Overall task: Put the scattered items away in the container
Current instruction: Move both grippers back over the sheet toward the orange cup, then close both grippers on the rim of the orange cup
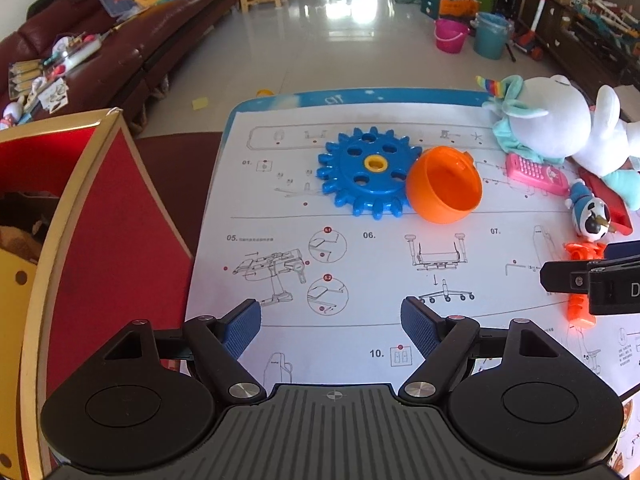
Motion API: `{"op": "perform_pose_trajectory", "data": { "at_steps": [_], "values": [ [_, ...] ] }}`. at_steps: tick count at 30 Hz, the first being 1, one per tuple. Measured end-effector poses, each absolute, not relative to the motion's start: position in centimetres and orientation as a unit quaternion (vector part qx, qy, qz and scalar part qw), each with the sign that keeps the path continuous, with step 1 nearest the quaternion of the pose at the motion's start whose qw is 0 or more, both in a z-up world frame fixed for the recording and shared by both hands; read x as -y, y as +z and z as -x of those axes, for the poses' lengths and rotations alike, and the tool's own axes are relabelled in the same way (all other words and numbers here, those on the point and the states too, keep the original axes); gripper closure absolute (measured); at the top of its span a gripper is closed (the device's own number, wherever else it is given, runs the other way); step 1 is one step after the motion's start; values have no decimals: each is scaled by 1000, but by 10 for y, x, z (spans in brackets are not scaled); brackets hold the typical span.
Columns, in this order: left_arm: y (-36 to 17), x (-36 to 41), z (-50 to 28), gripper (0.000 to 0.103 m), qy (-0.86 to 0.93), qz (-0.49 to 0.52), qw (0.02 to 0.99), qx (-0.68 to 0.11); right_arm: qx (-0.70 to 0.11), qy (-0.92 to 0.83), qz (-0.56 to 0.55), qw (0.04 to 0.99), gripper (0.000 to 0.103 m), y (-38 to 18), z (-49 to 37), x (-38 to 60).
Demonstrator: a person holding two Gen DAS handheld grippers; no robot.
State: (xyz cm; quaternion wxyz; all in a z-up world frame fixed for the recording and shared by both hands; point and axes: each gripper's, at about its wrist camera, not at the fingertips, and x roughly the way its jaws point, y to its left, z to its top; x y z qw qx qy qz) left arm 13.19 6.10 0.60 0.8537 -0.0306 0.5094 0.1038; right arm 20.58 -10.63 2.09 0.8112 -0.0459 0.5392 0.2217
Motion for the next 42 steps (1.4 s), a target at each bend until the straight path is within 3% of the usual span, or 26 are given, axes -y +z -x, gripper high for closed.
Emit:
{"op": "perform_pose_trajectory", "data": {
  "at_steps": [10,12,14,16,38,40,42],
  "values": [
    [12,-50,-184,19,65,25,863,-501,-536,207,36,818,13,10,-235,109],
    [10,-47,-197,24,53,22,865,-499,-528,209,27,823,18,11,-244,110],
    [6,-45,-208,38,49,22,863,-503,-526,214,11,823,23,11,-253,110],
    [-1,-46,-220,42,44,27,861,-506,-523,220,3,824,29,11,-260,107],
    [-42,-52,-245,49,24,75,841,-536,-542,254,-54,799,42,-20,-287,76],
    [-44,-52,-245,50,21,74,840,-538,-542,251,-51,800,47,-24,-286,71],
    [-47,-53,-246,64,20,73,839,-539,-541,245,-46,803,61,-28,-286,68]
  ]
}}
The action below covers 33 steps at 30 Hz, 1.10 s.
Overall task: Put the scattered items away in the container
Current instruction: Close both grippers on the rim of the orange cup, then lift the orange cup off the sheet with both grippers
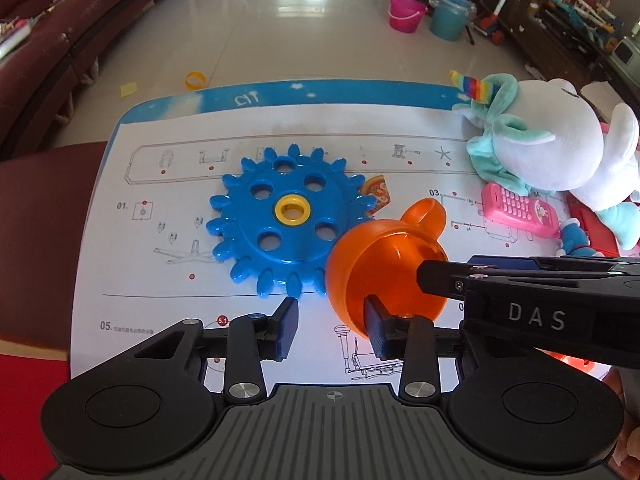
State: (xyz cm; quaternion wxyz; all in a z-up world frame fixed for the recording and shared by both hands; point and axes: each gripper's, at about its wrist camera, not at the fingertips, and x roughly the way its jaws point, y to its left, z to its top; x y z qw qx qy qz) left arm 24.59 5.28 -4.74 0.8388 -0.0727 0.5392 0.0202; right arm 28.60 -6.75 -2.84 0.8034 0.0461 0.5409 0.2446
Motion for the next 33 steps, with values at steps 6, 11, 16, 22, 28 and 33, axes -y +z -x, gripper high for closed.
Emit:
{"op": "perform_pose_trajectory", "data": {
  "at_steps": [6,11,16,22,28,33],
  "values": [
    [-56,-46,-247,86,2,59,838,-543,-551,247,-54,795,91,-36,-283,57],
    [-55,-30,-235,89,-7,2,843,-538,-559,238,-43,794,93,-36,-270,58],
    [-53,-19,-213,89,-32,-1,835,-549,-582,236,-50,777,93,-34,-250,74],
    [-51,-1,-172,89,-58,-10,824,-563,-602,240,-41,760,92,-31,-210,94],
    [-43,9,-126,88,-78,-14,818,-570,-610,257,-16,749,92,-21,-168,104],
    [-36,7,-92,87,-105,-2,809,-579,-620,291,9,728,90,-15,-139,112]
  ]
}}
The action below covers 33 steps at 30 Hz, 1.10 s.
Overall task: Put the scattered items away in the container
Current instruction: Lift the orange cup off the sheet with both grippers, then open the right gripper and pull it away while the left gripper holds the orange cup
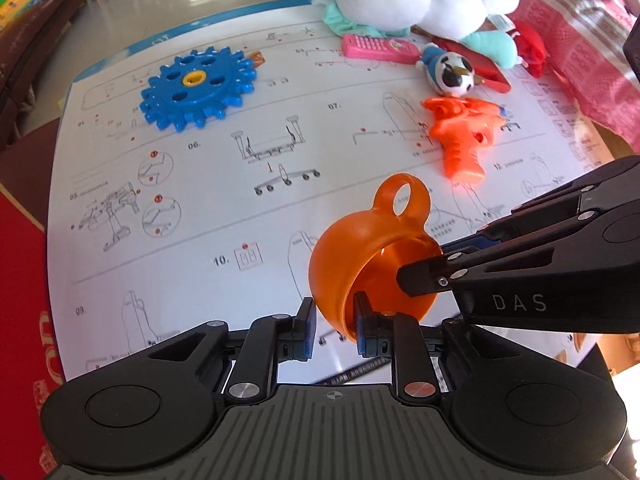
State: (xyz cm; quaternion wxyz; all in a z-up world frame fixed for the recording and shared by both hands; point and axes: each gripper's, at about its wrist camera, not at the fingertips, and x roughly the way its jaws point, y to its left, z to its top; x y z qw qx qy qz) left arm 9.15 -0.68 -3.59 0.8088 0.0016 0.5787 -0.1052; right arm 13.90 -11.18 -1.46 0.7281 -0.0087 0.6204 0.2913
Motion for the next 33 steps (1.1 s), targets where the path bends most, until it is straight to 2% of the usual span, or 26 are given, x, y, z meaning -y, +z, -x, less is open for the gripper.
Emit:
{"op": "perform_pose_trajectory", "data": {
  "at_steps": [13,16,20,26,33],
  "values": [
    [-51,4,-68,85,-124,21,787,-604,-636,283,19,717,90,-29,-115,112],
    [-54,-2,-72,86,-124,49,782,-609,-618,276,11,736,84,-24,-114,113],
    [-57,-10,-77,86,-126,92,772,-616,-588,271,2,762,81,-19,-109,115],
    [-60,-16,-80,86,-118,146,759,-623,-587,255,-54,767,76,-21,-112,128],
    [-44,-13,-79,83,-107,118,786,-597,-593,246,-94,761,80,-19,-115,141]
  ]
}}
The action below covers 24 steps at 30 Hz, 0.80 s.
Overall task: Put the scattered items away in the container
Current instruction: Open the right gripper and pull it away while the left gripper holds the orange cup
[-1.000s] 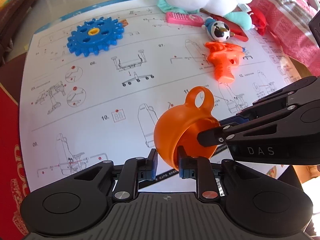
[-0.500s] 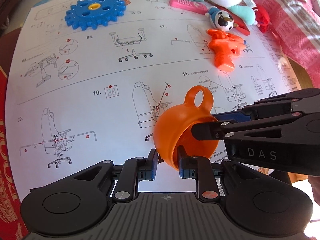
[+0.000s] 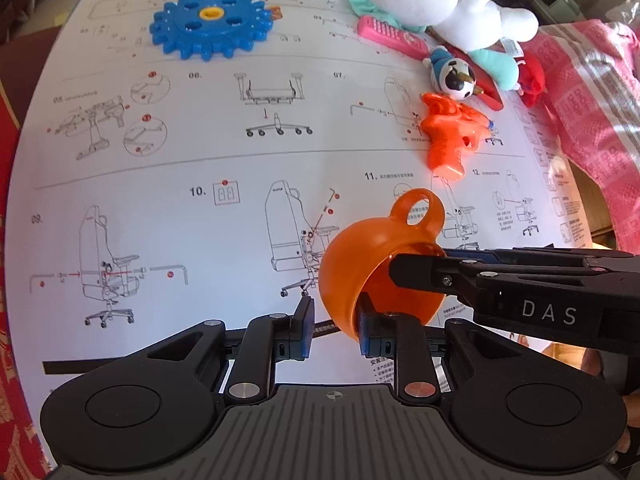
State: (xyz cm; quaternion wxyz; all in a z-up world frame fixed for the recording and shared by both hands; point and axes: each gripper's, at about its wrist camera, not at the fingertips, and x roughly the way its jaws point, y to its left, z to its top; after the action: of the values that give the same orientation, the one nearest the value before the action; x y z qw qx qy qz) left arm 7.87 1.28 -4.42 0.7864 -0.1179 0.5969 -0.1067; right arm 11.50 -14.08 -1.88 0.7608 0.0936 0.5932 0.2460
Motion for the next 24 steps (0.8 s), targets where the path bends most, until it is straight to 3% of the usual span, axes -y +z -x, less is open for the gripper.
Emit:
{"op": "perform_pose_trajectory", "data": {
  "at_steps": [3,6,14,20,24],
  "values": [
    [-34,-1,-73,84,-102,61,809,-576,-605,242,-101,752,84,-22,-115,141],
    [-31,14,-66,93,-91,-8,822,-562,-608,254,-92,747,82,-22,-114,135],
    [-51,5,-72,99,-79,8,804,-589,-612,273,-94,736,72,-17,-111,135],
    [-53,8,-74,99,-78,-5,802,-592,-567,265,-90,775,71,12,-125,142],
    [-52,8,-75,99,-75,-3,802,-593,-588,249,-104,763,71,4,-134,146]
  ]
}}
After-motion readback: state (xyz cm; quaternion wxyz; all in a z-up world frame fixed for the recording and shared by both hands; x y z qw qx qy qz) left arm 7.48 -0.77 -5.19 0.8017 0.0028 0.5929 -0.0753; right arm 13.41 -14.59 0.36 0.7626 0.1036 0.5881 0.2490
